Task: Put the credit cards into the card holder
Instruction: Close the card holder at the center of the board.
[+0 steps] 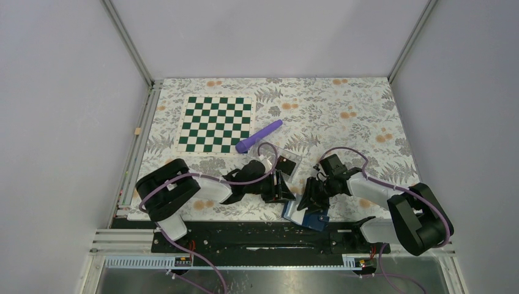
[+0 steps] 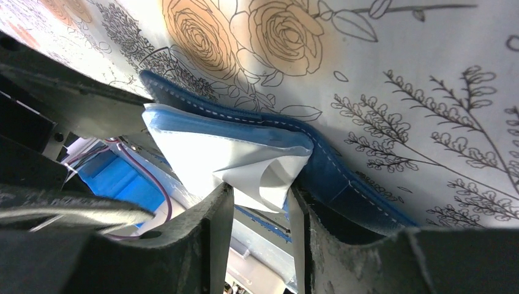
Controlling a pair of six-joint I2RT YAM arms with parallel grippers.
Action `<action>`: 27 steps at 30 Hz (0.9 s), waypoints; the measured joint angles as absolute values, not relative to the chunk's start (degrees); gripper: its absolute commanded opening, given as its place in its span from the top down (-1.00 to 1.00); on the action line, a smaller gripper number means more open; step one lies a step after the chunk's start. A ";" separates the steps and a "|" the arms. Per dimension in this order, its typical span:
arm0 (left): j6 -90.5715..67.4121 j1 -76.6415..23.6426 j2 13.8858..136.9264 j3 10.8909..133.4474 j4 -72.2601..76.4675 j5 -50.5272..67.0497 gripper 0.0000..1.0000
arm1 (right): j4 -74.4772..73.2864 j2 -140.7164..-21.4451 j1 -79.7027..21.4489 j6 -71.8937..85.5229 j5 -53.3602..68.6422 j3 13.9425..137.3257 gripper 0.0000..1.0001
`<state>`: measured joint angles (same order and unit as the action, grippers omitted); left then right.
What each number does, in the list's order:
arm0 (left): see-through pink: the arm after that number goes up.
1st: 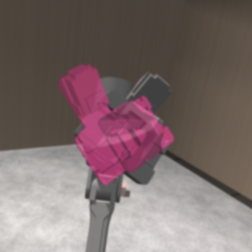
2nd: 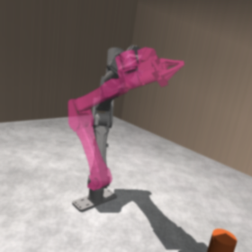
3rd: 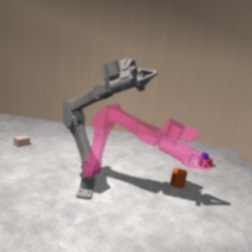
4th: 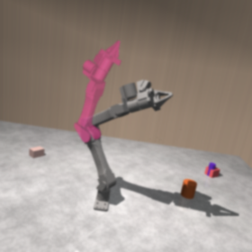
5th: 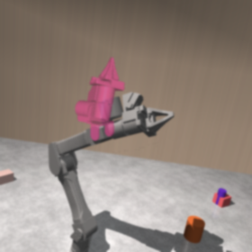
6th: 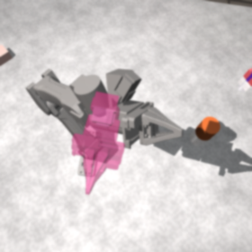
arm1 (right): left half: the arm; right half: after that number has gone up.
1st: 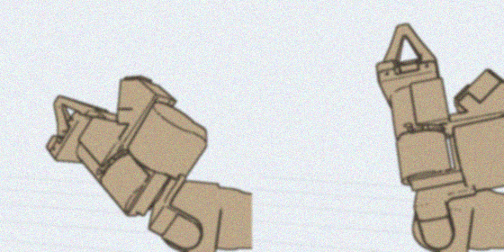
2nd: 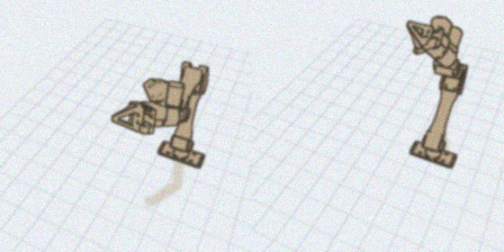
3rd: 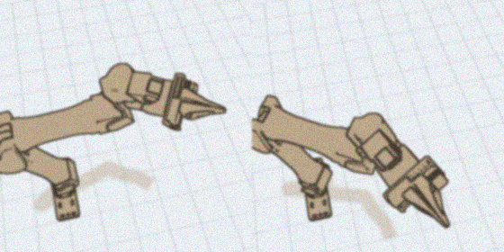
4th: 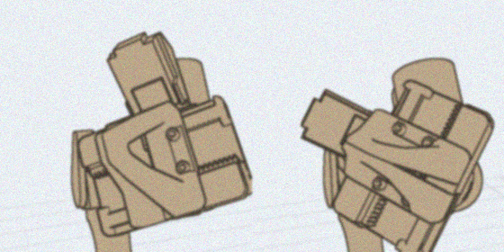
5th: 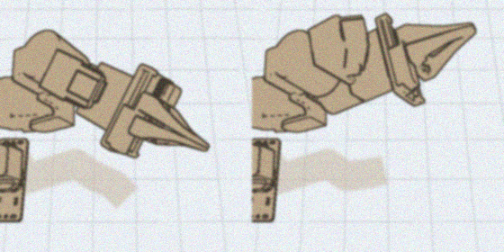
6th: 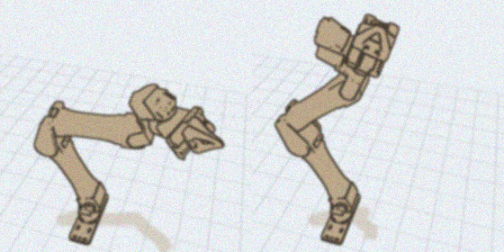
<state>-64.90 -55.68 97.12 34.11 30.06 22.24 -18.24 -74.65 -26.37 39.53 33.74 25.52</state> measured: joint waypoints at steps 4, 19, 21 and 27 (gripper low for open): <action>-64.95 -55.68 95.00 33.04 32.29 22.31 -0.08 | -17.21 -74.65 -26.48 39.59 34.17 25.26 0.10; -62.83 -55.94 94.30 33.01 34.48 22.57 -0.10 | -14.02 -75.07 -26.57 40.58 35.68 24.45 0.09; -60.58 -56.23 93.86 34.09 29.93 22.44 -0.11 | -12.58 -75.26 -26.65 40.77 35.64 24.40 0.09; -53.52 -57.93 93.69 37.17 15.40 21.17 -0.17 | -8.10 -75.61 -26.72 40.82 35.14 24.40 0.08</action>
<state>-53.52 -57.93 93.69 37.17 15.40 21.17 -8.10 -75.61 -26.72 40.82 35.14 24.40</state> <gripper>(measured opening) 0.569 0.456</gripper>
